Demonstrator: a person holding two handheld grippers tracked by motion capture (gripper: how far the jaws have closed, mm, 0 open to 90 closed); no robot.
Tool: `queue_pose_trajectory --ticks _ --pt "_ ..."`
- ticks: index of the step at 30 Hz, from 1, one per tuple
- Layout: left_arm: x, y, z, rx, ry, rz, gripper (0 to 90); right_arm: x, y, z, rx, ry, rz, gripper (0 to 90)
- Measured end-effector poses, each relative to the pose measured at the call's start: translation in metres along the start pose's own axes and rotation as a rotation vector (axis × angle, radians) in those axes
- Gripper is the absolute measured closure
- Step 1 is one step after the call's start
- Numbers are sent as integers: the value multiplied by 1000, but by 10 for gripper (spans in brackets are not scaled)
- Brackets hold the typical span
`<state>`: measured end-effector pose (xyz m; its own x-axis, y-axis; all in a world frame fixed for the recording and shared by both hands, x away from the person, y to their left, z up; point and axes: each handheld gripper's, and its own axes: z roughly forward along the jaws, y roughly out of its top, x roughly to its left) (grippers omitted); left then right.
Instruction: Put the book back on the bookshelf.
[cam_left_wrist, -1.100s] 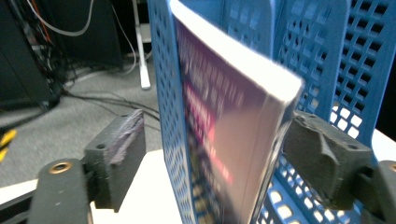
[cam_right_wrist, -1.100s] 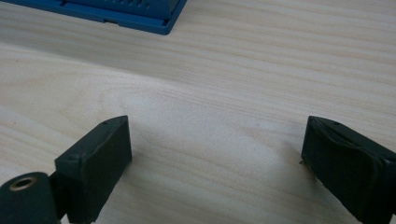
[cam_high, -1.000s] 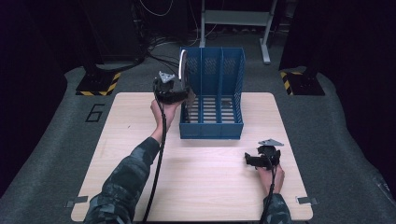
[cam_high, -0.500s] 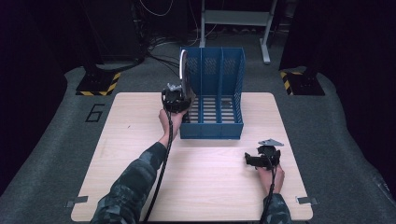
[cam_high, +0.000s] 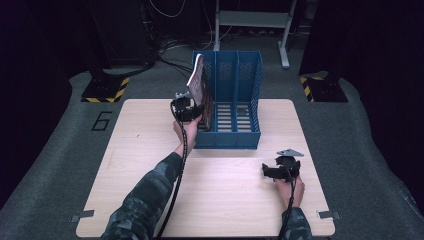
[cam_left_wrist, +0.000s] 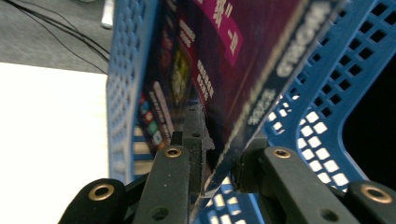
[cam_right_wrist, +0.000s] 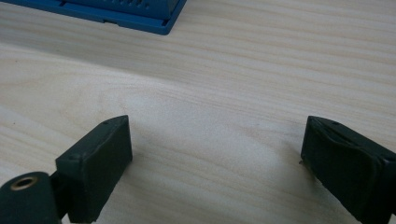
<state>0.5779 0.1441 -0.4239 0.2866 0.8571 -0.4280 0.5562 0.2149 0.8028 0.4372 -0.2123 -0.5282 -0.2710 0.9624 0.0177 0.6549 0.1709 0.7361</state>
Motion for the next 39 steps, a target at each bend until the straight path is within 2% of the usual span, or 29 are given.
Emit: queue_pose_trajectory --ticks 4,7,10,11,13,16,20,25,26,33,39 --pt "-3 0 -1 14 -27 20 716 0 0 0 -1 0 -3 84" --pt "-8 4 -5 24 -40 107 565 0 0 0 -1 1 -2 84" --pt "-16 7 -10 26 -19 179 399 0 0 0 -1 1 -2 84" --pt "-18 7 -14 22 -3 224 348 0 0 0 -1 0 -2 84" --pt "-19 7 -18 14 7 257 274 0 0 0 -1 1 -2 84" --pt "-20 5 -24 5 8 285 227 0 0 0 -1 1 -2 84" --pt "-18 1 -38 14 -1 351 159 0 0 0 -1 1 -2 84" --pt "-13 -3 -60 26 -22 414 114 0 0 0 -1 0 -2 84" --pt "-12 -5 -66 42 -27 433 107 0 0 0 -1 1 -2 84" --pt "-4 -23 -104 68 -41 515 58 0 0 0 -1 0 -3 84" --pt "12 -46 -130 108 -40 545 34 0 0 0 0 -1 -3 84"
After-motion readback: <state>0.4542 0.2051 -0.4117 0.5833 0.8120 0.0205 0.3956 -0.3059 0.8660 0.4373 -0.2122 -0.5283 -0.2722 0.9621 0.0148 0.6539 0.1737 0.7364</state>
